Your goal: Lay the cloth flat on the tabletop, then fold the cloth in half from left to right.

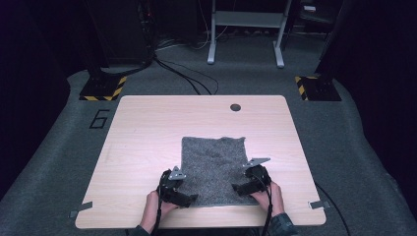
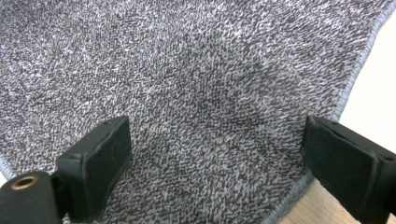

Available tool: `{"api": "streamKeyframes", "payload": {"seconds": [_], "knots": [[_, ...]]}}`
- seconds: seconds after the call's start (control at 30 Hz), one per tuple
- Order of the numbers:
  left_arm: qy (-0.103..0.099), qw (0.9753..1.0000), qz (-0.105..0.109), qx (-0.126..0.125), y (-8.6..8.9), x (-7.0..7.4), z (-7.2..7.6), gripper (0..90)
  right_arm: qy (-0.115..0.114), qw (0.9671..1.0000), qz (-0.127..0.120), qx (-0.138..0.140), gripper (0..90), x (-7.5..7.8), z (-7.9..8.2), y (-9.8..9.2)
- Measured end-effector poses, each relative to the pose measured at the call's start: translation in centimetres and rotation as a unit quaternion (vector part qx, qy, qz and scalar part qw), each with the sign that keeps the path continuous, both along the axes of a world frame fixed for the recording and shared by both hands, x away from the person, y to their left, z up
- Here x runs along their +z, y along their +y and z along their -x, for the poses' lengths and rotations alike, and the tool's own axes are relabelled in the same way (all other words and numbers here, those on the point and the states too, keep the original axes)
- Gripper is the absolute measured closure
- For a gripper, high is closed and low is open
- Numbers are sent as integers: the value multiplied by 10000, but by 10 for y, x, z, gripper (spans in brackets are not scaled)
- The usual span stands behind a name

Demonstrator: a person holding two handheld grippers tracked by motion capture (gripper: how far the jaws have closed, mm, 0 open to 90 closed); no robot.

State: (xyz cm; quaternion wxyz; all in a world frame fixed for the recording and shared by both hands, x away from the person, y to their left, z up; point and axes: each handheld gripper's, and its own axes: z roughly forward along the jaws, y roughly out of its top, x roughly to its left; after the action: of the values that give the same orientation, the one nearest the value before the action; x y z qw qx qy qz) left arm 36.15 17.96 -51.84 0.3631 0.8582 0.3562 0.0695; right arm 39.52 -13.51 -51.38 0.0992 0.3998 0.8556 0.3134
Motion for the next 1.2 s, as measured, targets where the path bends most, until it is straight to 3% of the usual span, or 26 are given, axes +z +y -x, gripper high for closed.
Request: {"api": "streamKeyframes", "payload": {"seconds": [0.1,0.23,0.43,0.57,0.77,1.03,1.2], "knots": [[20,10000,81,0,3,1,-1,99,5,10000,21,-1,84,0,0,0],[-142,9994,240,202,11,8,-4,97,-89,9999,-26,-56,83,5,3,1],[-236,9985,223,438,25,23,-24,90,-314,9994,-122,-26,84,20,11,10],[-304,9978,176,562,30,31,-41,90,-373,9991,-179,115,87,28,18,26],[-196,9979,82,616,33,30,-62,94,-468,9976,-229,466,93,33,31,54],[-116,9970,83,767,34,25,-83,93,-286,9956,-424,783,99,27,41,91],[-117,9965,82,821,37,25,-96,98,-243,9936,-419,1018,101,24,46,112]]}}
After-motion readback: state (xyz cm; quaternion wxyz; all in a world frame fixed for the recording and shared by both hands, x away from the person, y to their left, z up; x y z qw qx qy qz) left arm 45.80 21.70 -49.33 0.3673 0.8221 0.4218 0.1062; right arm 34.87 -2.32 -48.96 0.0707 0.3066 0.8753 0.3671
